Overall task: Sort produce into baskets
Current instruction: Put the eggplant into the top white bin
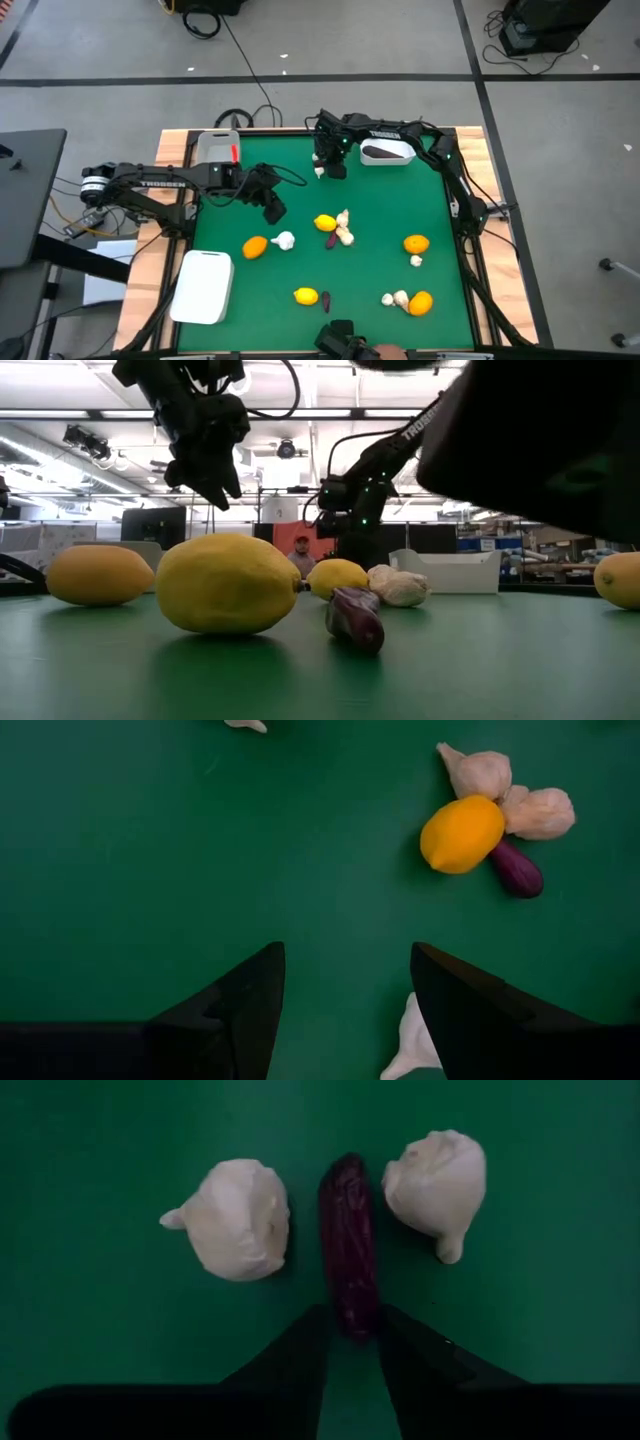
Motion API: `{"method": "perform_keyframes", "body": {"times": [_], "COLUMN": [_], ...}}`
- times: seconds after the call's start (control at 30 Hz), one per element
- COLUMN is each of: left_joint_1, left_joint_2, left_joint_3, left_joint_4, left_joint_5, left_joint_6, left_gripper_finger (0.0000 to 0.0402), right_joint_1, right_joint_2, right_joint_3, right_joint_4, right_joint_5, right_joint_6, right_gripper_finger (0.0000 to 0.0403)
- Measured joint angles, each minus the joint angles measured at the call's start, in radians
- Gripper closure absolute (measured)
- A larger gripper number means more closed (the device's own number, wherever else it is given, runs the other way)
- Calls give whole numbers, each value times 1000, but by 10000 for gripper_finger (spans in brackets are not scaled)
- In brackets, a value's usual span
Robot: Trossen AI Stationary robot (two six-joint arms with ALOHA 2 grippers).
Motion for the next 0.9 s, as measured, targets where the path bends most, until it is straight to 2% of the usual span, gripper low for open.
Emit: {"method": "perform_keyframes", "body": {"times": [0.33, 0.73, 0.9], "left_joint_1": [0, 0, 0], "left_joint_2": [0, 0, 0], "left_joint_3": [0, 0, 0], "left_joint_4": [4, 4, 21], "left_joint_5": [-1, -20, -26], "left_joint_6": [-31, -40, -39], "left_gripper_finger": [179, 179, 179], "right_joint_1": [9, -11, -48], "right_joint_2": [-2, -139, -207], "right_joint_3": [28, 75, 76], "right_joint_4": [-23, -124, -243], "right_joint_5": [16, 14, 67], "right_joint_6": [11, 39, 47], "right_gripper_finger": [389, 400, 400]}}
